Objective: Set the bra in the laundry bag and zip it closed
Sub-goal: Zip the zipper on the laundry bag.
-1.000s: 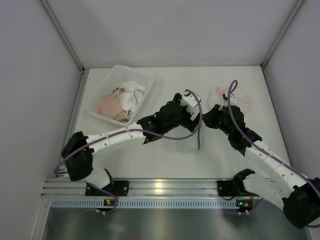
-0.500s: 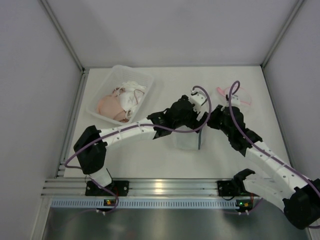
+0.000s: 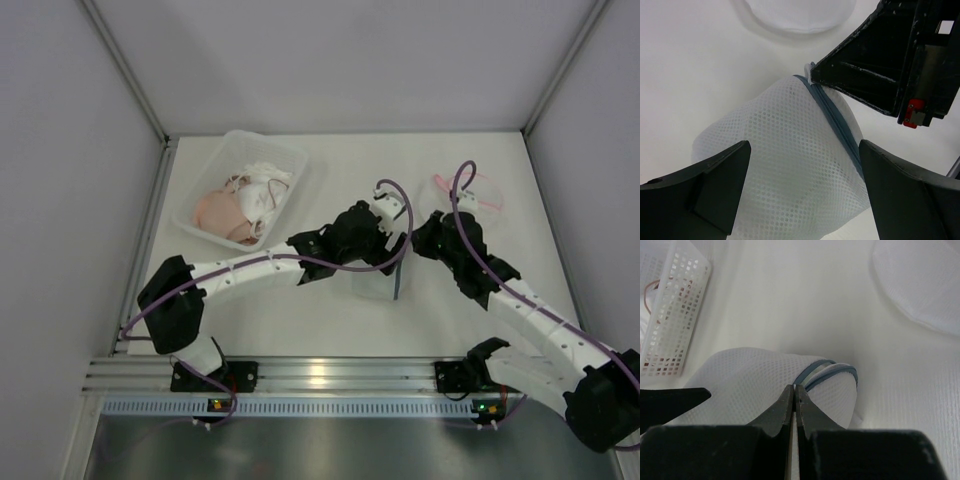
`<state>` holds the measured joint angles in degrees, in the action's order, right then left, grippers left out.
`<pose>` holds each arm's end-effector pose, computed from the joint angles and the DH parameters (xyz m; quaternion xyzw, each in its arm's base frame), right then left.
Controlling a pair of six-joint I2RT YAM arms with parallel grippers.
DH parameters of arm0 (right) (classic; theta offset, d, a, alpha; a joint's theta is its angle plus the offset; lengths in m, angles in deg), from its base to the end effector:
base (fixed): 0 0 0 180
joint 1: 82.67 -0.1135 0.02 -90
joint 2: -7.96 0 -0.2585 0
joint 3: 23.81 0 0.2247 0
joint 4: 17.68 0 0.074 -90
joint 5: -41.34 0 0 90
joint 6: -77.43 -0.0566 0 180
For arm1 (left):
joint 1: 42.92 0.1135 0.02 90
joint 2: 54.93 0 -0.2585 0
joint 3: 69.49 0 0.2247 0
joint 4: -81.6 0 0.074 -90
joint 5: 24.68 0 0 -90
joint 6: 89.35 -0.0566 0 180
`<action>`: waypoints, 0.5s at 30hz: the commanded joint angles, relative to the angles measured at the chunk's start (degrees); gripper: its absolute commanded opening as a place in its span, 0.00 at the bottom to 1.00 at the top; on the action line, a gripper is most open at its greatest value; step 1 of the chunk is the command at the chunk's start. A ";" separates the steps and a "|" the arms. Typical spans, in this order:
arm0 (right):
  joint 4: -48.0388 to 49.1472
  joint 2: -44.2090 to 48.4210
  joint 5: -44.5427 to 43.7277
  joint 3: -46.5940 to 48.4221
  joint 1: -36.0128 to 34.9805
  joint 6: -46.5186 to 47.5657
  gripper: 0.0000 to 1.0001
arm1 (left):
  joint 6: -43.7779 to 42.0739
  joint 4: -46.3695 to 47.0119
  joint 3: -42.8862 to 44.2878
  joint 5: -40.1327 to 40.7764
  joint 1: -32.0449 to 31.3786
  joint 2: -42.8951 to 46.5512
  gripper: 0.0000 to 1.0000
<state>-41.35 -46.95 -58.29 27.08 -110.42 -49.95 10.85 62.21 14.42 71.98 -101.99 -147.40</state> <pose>0.1907 0.0896 0.2489 0.1149 0.8461 0.2169 0.4731 0.1950 -0.3126 0.2773 0.3266 0.7913 -0.2515 0.4517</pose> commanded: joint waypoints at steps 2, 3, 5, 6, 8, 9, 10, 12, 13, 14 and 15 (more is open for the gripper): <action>-0.17 0.51 -1.09 2.75 -0.55 -0.32 0.00 | 2.81 3.37 3.03 -0.68 -0.52 -1.57 0.95; -0.25 0.69 -1.18 2.92 -0.55 -0.32 0.00 | 3.33 3.37 3.12 -0.50 -0.61 -1.93 0.95; -0.51 0.77 -1.27 3.27 -0.55 -0.14 0.00 | 3.78 3.37 3.56 -0.50 -0.70 -2.72 0.95; -0.60 0.60 -1.36 3.36 -0.47 -0.06 0.00 | 3.95 3.37 3.73 -0.50 -0.70 -2.89 0.95; -0.60 0.42 -1.36 3.45 -0.47 -0.14 0.00 | 3.78 5.57 4.08 -1.03 -0.87 -3.42 0.95; -0.60 0.42 -1.18 3.45 -0.55 -0.23 0.00 | 3.08 6.01 4.35 -0.94 -0.96 -3.77 0.95; -0.60 0.51 -1.18 3.54 -0.47 -0.23 0.00 | 2.38 5.92 5.22 -0.68 -1.31 -4.91 0.95; -0.78 0.86 -1.09 3.54 -0.55 -0.23 0.00 | 0.45 5.84 6.10 2.12 -2.36 -6.32 0.95; -0.78 0.95 -1.09 3.63 -0.47 -0.23 0.00 | -0.08 5.92 7.07 3.09 -2.72 -7.72 0.94; -0.87 1.30 -1.18 3.63 -0.55 -0.32 0.00 | -0.44 5.84 7.51 5.10 -3.07 -8.34 0.94; -1.04 1.48 -1.10 3.63 -0.55 -0.23 0.00 | -0.61 5.75 8.04 5.99 -3.42 -9.39 0.94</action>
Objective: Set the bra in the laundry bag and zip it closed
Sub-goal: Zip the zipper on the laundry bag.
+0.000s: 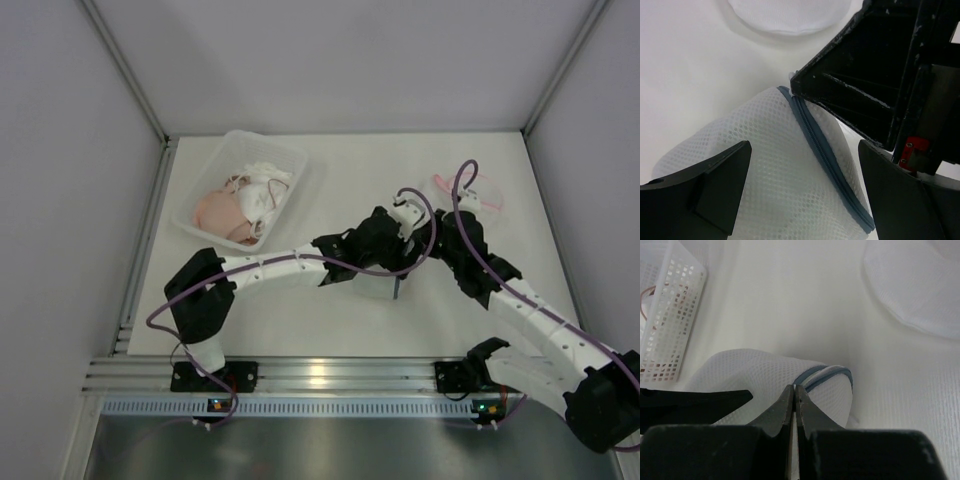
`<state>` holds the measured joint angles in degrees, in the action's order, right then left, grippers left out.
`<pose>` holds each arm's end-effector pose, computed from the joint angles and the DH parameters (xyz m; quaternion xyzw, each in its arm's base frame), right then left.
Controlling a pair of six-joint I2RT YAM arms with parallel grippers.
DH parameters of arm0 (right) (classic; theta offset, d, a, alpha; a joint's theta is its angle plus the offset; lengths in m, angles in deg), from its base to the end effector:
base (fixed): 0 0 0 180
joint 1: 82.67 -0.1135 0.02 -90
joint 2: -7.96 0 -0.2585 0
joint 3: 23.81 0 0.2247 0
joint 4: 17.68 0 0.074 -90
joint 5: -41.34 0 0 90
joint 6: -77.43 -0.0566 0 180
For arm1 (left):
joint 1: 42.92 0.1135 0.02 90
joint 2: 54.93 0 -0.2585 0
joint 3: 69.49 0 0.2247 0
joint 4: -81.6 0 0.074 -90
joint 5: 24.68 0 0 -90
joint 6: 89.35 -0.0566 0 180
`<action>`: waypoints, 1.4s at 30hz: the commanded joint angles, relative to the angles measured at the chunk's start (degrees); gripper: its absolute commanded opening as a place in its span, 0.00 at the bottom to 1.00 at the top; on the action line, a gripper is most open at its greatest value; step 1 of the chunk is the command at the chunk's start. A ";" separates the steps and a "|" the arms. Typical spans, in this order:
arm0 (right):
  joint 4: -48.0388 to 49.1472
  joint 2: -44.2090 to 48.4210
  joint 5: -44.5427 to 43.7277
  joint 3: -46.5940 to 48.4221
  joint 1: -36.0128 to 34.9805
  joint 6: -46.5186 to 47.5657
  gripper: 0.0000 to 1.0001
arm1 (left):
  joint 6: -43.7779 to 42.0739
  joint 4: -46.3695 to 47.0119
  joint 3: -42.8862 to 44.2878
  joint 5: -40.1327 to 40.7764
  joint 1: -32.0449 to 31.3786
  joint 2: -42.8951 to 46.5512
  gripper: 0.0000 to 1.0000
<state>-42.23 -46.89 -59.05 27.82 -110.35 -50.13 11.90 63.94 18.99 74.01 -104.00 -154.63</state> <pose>0.1909 0.0886 0.2518 0.1200 0.8454 0.2121 0.4752 0.1998 -0.3440 0.2618 0.3268 0.7949 -0.2465 0.4478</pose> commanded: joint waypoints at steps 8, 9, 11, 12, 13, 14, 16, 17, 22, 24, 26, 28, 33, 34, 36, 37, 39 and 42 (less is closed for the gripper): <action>-0.61 2.20 -0.24 2.80 -0.62 -1.11 0.00 | 0.79 3.58 5.67 13.72 -1.94 -4.71 0.76; -0.61 2.12 -0.24 2.71 -0.53 -1.02 0.00 | 0.97 3.58 5.32 13.72 -1.94 -4.54 0.69; -0.70 1.94 -0.50 2.62 -0.62 -1.29 0.00 | 1.23 4.28 4.79 12.41 -1.94 -4.01 0.53; -0.70 1.94 -0.68 2.62 -0.53 -1.29 0.00 | 1.15 4.89 4.44 11.62 -1.94 -3.05 0.29; -0.70 2.03 -0.77 2.53 -0.62 -1.29 0.00 | 1.06 5.77 2.96 11.70 -1.94 -2.35 0.15; -0.70 1.85 -1.20 2.53 -0.53 -1.11 0.00 | 0.97 7.52 1.90 11.88 -1.94 -1.56 0.00; -0.78 1.85 -1.73 2.44 -0.44 -0.85 0.00 | -0.08 10.60 -2.49 10.83 -1.94 2.04 0.00; -0.78 1.76 -2.08 2.36 -0.36 -0.67 0.00 | -1.82 14.09 -4.33 9.95 -1.85 3.45 0.00; -1.05 1.85 -2.44 2.27 0.35 0.47 0.00 | -4.56 18.52 -13.22 7.31 -1.85 12.77 0.00; -1.05 2.03 -2.70 2.18 0.70 0.73 0.00 | -5.62 18.87 -16.02 7.22 -1.85 16.01 0.00; -0.79 1.94 -2.70 1.74 1.05 1.09 0.00 | -6.06 19.83 -18.31 6.52 -1.85 18.30 0.00; -0.26 1.68 -2.62 1.04 1.22 1.09 0.00 | -5.89 21.51 -21.56 6.17 -1.85 21.73 0.00; 0.36 1.24 -1.47 -0.71 1.31 0.21 0.00 | -4.30 23.35 -27.01 7.48 -1.85 26.92 0.00; 1.05 1.41 -0.78 -1.07 1.31 0.03 0.00 | -3.69 23.88 -27.72 7.40 -1.85 27.45 0.00; 1.59 1.41 -0.24 -1.60 1.32 -0.58 0.00 | -3.16 25.20 -29.39 6.87 -1.85 28.16 0.00; 1.68 1.41 0.19 -1.77 1.31 -0.67 0.00 | -2.81 25.90 -29.83 6.69 -1.94 28.07 0.00; 1.68 1.41 0.55 -1.86 1.40 -0.76 0.00 | -2.10 26.78 -29.93 6.17 -1.94 27.11 0.00; 1.94 1.94 0.55 -1.95 1.40 0.29 0.00 | -3.06 26.00 -29.05 5.12 -1.94 24.30 0.12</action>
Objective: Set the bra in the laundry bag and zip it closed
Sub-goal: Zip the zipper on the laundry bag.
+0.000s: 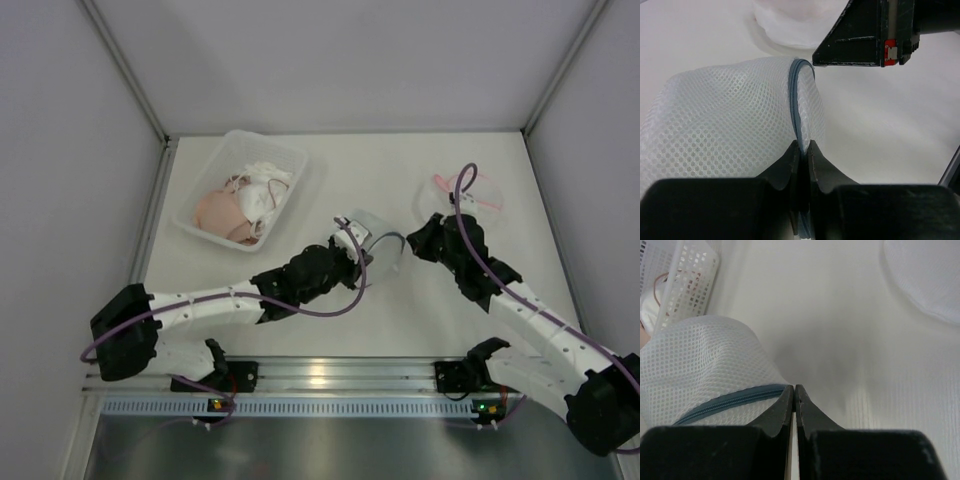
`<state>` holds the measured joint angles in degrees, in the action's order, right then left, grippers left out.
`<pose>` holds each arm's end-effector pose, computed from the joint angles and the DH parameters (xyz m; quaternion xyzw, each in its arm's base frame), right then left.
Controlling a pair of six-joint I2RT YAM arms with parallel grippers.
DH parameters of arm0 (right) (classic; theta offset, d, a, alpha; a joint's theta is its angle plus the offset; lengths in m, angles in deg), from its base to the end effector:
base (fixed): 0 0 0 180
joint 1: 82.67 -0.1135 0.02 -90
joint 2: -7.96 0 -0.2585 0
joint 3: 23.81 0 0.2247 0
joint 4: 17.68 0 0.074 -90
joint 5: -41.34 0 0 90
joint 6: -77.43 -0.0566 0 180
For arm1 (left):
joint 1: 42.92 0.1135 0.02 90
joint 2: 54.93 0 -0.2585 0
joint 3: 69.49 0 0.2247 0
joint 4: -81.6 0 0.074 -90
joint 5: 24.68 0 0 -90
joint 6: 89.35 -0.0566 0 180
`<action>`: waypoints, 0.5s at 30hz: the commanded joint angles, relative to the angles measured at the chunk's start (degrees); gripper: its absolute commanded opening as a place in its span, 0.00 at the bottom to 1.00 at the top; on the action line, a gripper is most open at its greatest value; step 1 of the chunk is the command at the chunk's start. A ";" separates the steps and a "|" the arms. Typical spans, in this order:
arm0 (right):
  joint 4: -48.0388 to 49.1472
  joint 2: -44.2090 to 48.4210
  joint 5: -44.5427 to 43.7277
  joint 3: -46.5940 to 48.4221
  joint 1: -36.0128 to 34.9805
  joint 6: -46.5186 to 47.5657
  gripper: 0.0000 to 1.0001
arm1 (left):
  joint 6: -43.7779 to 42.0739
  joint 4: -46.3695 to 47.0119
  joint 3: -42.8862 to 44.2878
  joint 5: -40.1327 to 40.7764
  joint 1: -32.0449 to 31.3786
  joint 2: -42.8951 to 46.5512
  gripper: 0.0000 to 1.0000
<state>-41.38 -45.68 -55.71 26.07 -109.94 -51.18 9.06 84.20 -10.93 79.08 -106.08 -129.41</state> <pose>0.1867 0.0884 0.2469 0.1160 0.8458 0.2376 0.4634 0.1440 -0.2548 0.2712 0.2921 0.7257 -0.2839 0.5545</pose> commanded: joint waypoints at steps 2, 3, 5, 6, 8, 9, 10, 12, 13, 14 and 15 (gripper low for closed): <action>1.87 1.18 -2.88 -0.55 0.90 2.31 0.00 | -2.15 3.55 1.84 -3.46 0.14 -2.59 0.21; 2.58 1.35 -2.97 -0.73 0.99 3.62 0.00 | -2.77 1.10 2.97 -4.69 0.14 -3.12 0.27; 3.89 1.70 -2.88 -1.69 0.90 4.77 0.00 | -4.09 -0.68 4.04 -7.33 0.14 -4.96 0.40; 6.08 1.88 -2.80 -2.22 0.90 5.47 0.00 | -4.27 -0.86 4.04 -7.95 0.14 -5.67 0.42; 7.41 2.41 -2.53 -3.89 0.64 5.74 0.00 | -4.45 -0.95 4.22 -8.75 0.14 -7.43 0.50; 7.68 2.58 -2.36 -4.15 0.72 5.74 0.00 | -4.45 -1.38 5.09 -8.66 0.14 -7.96 0.51; 7.68 2.84 -2.01 -4.24 0.64 5.83 0.00 | -4.27 -2.17 5.62 -8.57 0.14 -8.31 0.54; 7.68 3.37 -2.00 -4.25 0.02 5.91 0.00 | -3.66 -2.62 7.45 -6.47 0.14 -9.10 0.61; 7.68 4.16 -2.18 -4.51 -0.33 5.91 0.00 | -4.27 -3.57 8.34 -6.38 0.14 -9.37 0.63; 7.59 4.60 -2.61 -4.60 -0.59 5.91 0.00 | -4.27 -4.37 10.87 -6.29 0.14 -9.98 0.78; 7.33 4.95 -2.79 -4.60 -0.77 5.57 0.00 | -4.10 -5.68 12.46 -4.46 0.14 -10.42 0.79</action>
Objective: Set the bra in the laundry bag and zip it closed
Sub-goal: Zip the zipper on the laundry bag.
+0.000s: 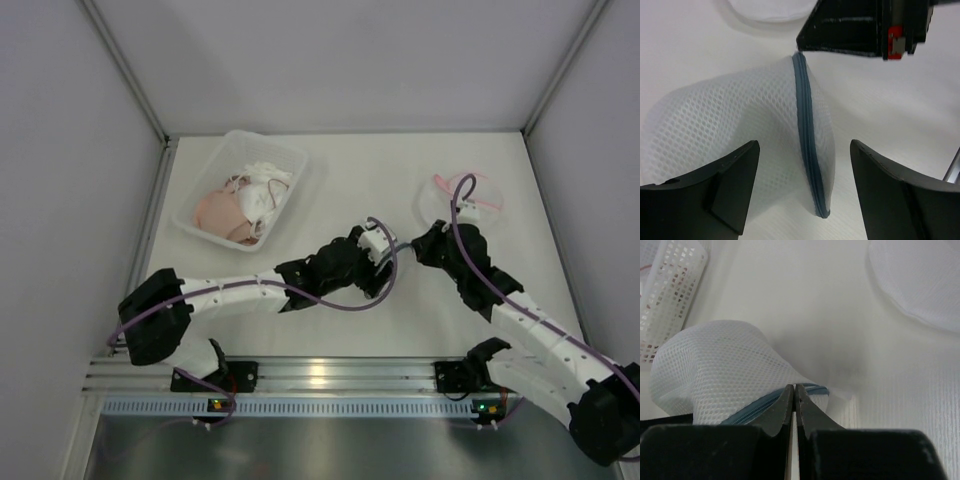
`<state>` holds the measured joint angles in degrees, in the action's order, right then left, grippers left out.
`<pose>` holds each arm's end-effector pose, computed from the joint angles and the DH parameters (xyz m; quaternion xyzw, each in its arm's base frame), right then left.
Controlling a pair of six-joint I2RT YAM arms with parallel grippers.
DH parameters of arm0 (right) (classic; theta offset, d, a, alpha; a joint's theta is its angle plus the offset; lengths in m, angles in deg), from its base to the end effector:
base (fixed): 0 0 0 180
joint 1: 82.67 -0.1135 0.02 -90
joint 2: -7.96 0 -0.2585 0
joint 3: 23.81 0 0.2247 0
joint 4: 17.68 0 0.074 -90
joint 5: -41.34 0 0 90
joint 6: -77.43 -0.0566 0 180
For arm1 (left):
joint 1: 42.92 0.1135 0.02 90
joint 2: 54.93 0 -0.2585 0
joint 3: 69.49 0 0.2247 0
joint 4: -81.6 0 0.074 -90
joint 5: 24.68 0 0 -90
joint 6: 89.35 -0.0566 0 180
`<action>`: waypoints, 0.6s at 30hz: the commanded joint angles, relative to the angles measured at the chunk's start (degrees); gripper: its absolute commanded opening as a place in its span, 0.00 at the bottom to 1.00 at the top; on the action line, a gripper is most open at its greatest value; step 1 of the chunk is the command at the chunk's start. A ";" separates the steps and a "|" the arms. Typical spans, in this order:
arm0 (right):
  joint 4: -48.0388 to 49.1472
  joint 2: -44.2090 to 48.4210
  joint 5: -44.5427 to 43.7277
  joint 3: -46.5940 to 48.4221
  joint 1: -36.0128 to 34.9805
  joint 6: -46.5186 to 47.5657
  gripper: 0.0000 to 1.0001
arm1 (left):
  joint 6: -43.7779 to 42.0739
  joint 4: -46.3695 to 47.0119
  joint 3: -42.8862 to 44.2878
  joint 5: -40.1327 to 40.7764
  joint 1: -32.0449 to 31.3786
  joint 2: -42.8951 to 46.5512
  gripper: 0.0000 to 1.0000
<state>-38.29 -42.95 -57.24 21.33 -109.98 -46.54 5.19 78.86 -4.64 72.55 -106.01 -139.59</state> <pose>0.1789 0.0829 0.2338 0.0886 0.8437 0.2132 0.4846 0.1546 -0.2889 0.2448 0.3754 0.7412 -0.2648 0.4896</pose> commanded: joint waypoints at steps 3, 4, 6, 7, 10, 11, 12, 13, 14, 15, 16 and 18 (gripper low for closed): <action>3.28 3.45 -1.97 -0.12 -1.34 0.49 0.00 | 0.30 -3.87 11.78 4.28 0.07 -1.73 0.81; 3.11 3.89 -2.06 -0.20 -1.43 0.23 0.00 | 0.47 -4.57 12.85 4.72 0.07 -2.17 0.82; 2.93 4.24 -2.06 -0.38 -1.52 -0.21 0.00 | 0.21 -5.46 15.05 6.12 -0.02 -2.61 0.84; 2.93 4.59 -2.06 -0.38 -1.69 -0.30 0.00 | -0.40 -5.55 15.49 6.83 -0.19 -2.87 0.84; 2.58 4.68 -2.32 -0.38 -1.78 -0.91 0.00 | -2.15 -5.55 17.17 7.98 -0.54 -3.93 0.85; 2.66 4.77 -2.23 -0.38 -1.78 -1.00 0.00 | -2.34 -5.46 18.21 7.81 -0.63 -5.24 0.85; 2.32 4.77 -2.23 -0.29 -1.78 -1.26 0.00 | -2.51 -5.81 18.83 7.46 -0.63 -6.03 0.85; 2.14 4.69 -2.23 -0.03 -1.87 -1.35 0.00 | -3.12 -6.16 19.54 6.84 -0.63 -6.82 0.85; 1.88 4.77 -2.23 0.14 -1.78 -1.44 0.00 | -3.30 -6.51 20.67 6.23 -0.80 -8.57 0.85; 1.53 4.77 -2.23 0.32 -1.87 -1.44 0.00 | -3.65 -7.21 21.21 6.14 -0.89 -9.37 0.85; 1.17 5.21 -2.49 0.41 -1.78 -1.44 0.00 | -4.00 -7.83 21.73 6.05 -1.07 -10.16 0.85; 0.47 5.48 -3.19 0.50 -1.87 -1.53 0.00 | -5.57 -8.88 23.14 6.66 -1.77 -12.54 0.84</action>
<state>-38.86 -39.11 -58.64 21.26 -111.05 -47.63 2.35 72.37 15.75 78.71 -106.69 -149.50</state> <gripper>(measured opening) 0.006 0.848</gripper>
